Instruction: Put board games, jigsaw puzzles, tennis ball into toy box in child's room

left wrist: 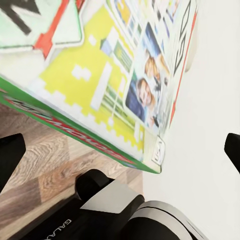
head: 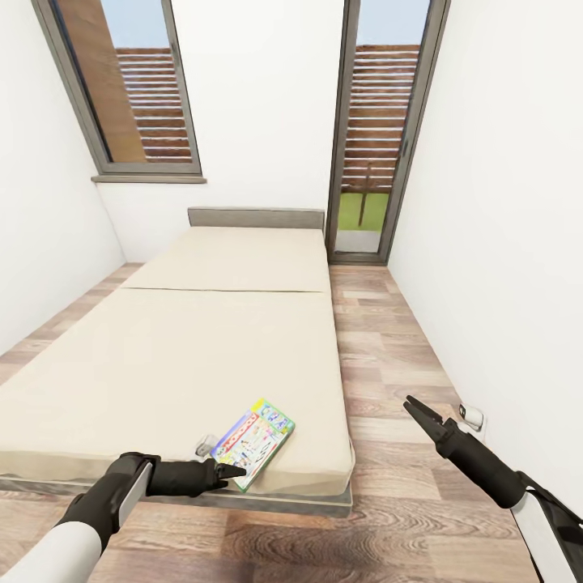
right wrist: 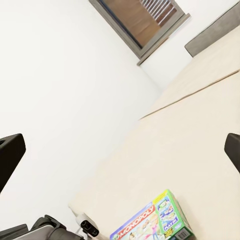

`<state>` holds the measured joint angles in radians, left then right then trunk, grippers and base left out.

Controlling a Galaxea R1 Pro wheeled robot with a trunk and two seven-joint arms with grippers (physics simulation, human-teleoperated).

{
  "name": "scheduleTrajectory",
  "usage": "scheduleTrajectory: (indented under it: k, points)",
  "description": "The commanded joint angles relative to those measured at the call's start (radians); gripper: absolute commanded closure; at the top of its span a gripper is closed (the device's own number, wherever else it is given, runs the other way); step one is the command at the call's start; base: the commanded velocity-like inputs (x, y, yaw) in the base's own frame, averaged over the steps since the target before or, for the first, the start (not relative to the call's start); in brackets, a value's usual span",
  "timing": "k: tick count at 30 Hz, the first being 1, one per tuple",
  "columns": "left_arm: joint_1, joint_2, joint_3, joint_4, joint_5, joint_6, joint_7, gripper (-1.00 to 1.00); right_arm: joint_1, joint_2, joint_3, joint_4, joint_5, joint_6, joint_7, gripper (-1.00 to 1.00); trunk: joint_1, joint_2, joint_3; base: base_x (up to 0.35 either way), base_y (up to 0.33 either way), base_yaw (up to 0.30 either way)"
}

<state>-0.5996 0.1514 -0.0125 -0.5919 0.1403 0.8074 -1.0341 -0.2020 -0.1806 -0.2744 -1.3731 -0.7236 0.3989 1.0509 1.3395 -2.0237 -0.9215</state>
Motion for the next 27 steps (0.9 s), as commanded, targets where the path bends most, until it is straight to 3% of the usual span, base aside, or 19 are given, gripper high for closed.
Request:
scheduleTrajectory:
  k: [1, 27]
  points:
    - [0.000, 0.000, -0.001, 0.000, 0.005, 0.007, 0.000, -1.00, 0.000, 0.000, 0.000, 0.000, -0.007, 0.009, 0.001, -1.00, 0.000, 0.000, -0.001, 0.000, -0.002, 0.000]
    - [-0.001, 0.000, -0.001, 0.000, 0.005, 0.007, 0.000, -1.00, 0.000, 0.000, 0.000, 0.000, -0.007, 0.010, 0.001, -1.00, 0.000, 0.000, -0.001, 0.034, 0.015, 0.000]
